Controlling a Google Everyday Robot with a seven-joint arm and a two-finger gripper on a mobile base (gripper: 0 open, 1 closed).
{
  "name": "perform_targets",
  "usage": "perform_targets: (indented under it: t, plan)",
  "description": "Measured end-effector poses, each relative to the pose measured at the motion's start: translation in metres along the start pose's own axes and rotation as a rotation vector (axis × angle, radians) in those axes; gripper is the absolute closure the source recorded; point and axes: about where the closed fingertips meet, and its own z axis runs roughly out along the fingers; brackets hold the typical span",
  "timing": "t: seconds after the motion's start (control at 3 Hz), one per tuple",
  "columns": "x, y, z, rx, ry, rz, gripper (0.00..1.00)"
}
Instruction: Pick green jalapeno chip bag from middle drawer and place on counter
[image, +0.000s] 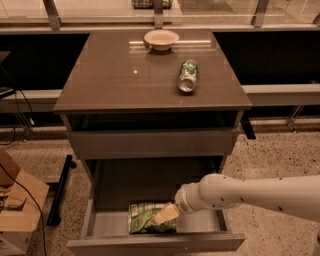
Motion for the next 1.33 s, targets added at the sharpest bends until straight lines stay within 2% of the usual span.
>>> perform_targets:
  t: [0.33, 0.67, 1.0, 1.33]
  plan:
    - [0.006, -0.006, 0.029, -0.008, -0.014, 0.051, 0.0]
    - [0.021, -0.007, 0.059, -0.04, 0.004, 0.104, 0.0]
    - [0.04, -0.009, 0.084, -0.074, 0.027, 0.171, 0.15]
    - [0.053, -0.01, 0.095, -0.091, 0.043, 0.214, 0.4]
